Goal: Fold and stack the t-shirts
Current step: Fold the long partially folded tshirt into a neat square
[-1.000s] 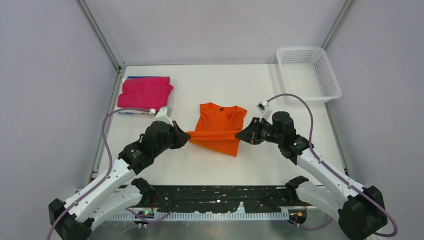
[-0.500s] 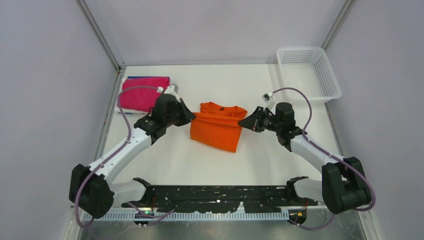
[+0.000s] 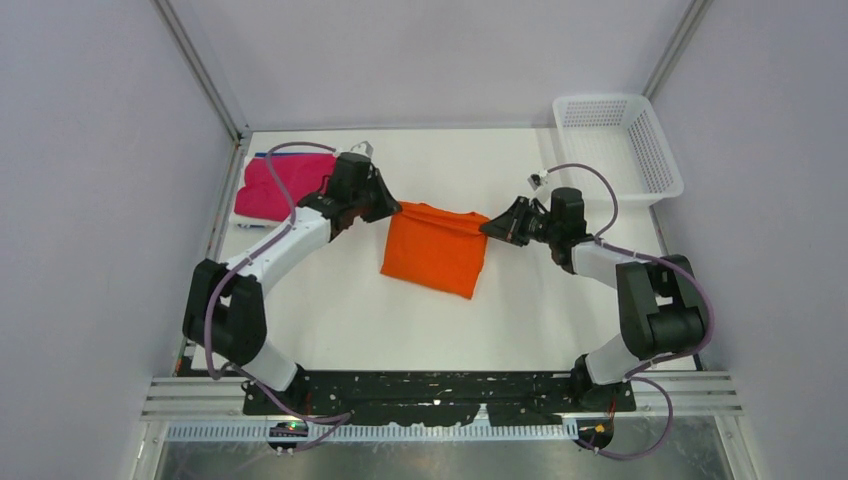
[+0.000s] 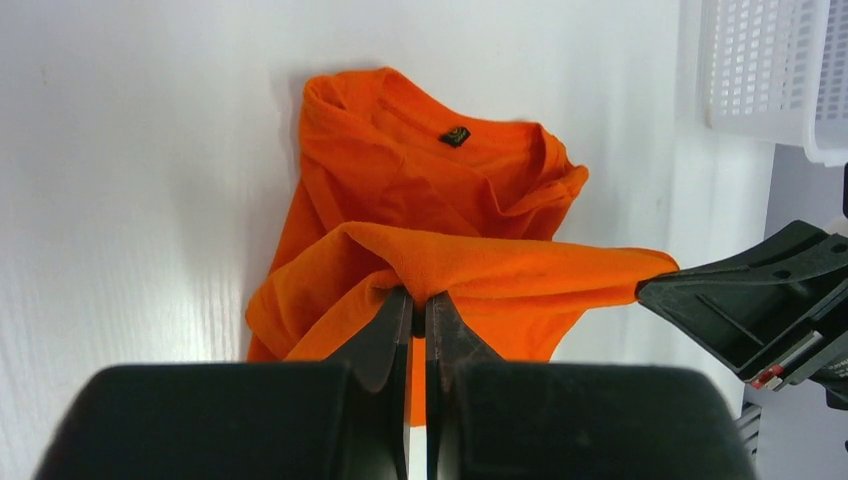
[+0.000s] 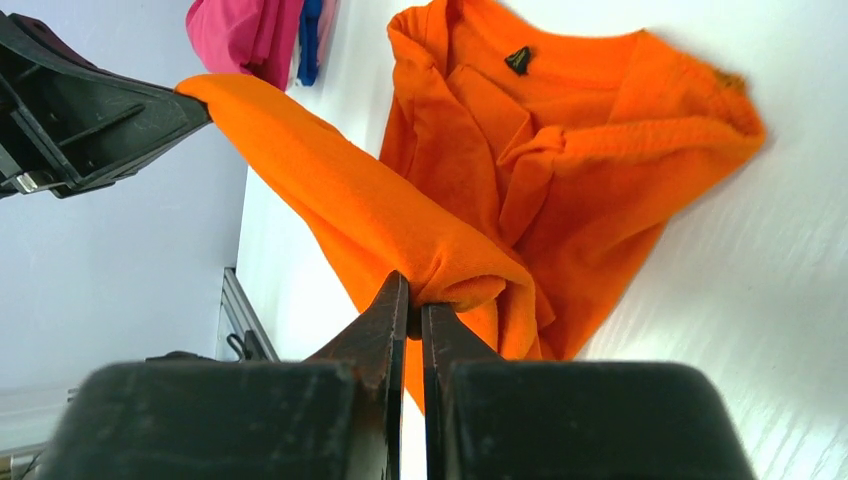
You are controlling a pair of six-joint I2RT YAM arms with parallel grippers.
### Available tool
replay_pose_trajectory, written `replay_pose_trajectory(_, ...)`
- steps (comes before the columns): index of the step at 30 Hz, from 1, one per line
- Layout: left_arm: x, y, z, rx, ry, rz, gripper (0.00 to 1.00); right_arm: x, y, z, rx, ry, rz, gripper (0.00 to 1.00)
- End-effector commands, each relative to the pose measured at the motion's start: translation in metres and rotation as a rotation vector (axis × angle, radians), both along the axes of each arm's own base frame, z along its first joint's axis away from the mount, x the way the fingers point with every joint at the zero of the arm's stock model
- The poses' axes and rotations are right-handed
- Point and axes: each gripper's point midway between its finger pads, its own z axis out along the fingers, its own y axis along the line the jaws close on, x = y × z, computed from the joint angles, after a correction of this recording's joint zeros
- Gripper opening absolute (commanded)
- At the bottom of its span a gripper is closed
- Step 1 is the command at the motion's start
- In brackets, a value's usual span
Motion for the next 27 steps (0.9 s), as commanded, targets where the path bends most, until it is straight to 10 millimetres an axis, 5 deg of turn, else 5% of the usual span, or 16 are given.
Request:
replay_pose_trajectory(1,0.042,0.005,0.021,0.021,-0.079,0.053,0.0,0.032,-0.011,0.012,-0.011,-0.071,-0.05,0.05)
replay_pose_trajectory(15,0.09,-0.019,-0.018,0.038,0.015,0.007,0.0,0.064,-0.03,-0.028,-0.011,0.014,-0.131,0.05)
replay_pose_trajectory(18,0.097,-0.026,-0.029,0.038,0.052,-0.01,0.0,0.069,-0.036,-0.032,-0.017,0.025,-0.15,0.12)
replay_pose_trajectory(20,0.101,-0.029,-0.03,0.04,0.062,-0.024,0.14,0.073,-0.038,-0.031,-0.015,0.026,-0.157,0.16)
replay_pose_trajectory(23,0.108,-0.037,-0.02,0.017,0.02,-0.063,0.67,0.075,-0.042,-0.027,-0.016,0.022,-0.173,0.27)
replay_pose_trajectory(24,0.107,-0.041,-0.015,0.0,0.009,-0.086,0.81,0.074,-0.043,-0.023,-0.023,0.021,-0.179,0.39)
replay_pose_trajectory(27,0.103,-0.049,0.006,-0.042,-0.033,-0.137,0.96,0.069,-0.048,-0.017,-0.069,0.011,-0.191,0.79)
